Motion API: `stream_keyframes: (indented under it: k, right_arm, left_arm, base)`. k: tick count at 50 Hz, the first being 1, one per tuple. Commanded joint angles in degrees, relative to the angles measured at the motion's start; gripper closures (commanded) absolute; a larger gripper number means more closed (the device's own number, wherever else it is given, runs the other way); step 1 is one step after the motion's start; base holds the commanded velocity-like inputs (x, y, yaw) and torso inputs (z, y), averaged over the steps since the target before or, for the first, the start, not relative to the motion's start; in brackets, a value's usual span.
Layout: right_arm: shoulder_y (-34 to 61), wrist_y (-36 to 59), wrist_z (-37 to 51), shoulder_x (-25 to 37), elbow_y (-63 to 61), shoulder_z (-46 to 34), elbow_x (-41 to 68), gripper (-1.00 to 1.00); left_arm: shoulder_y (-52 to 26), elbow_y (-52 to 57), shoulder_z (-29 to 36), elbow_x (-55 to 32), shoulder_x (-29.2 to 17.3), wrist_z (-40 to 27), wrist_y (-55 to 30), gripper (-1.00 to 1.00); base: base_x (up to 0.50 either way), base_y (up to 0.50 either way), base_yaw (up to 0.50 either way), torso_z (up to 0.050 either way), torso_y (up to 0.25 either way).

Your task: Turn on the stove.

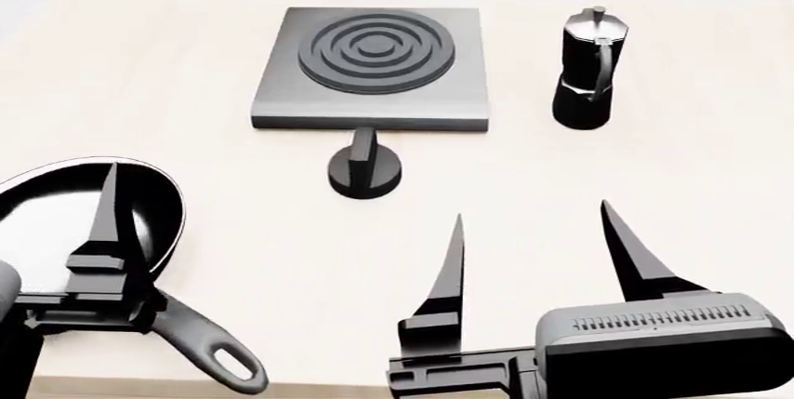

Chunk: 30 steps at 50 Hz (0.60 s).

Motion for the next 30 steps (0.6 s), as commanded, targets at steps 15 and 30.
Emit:
stream_keyframes:
  k: [15, 30]
  right_arm:
    - [0.1, -0.3, 0.8, 0.6, 0.2, -0.6, 0.5, -1.0]
    - [0.2, -0.3, 1.3, 0.9, -0.1, -0.7, 1.0, -1.0]
  left_arm:
    - [0.0, -0.1, 0.6, -0.7, -0.9, -1.0, 0.4, -1.0]
    - [0.0, -0.1, 0.7, -1.4, -1.3, -1.4, 0.5, -1.0]
  base:
    - [0.0, 0.15, 0.0, 0.0, 0.0]
    - [0.0, 0.15, 0.0, 0.0, 0.0]
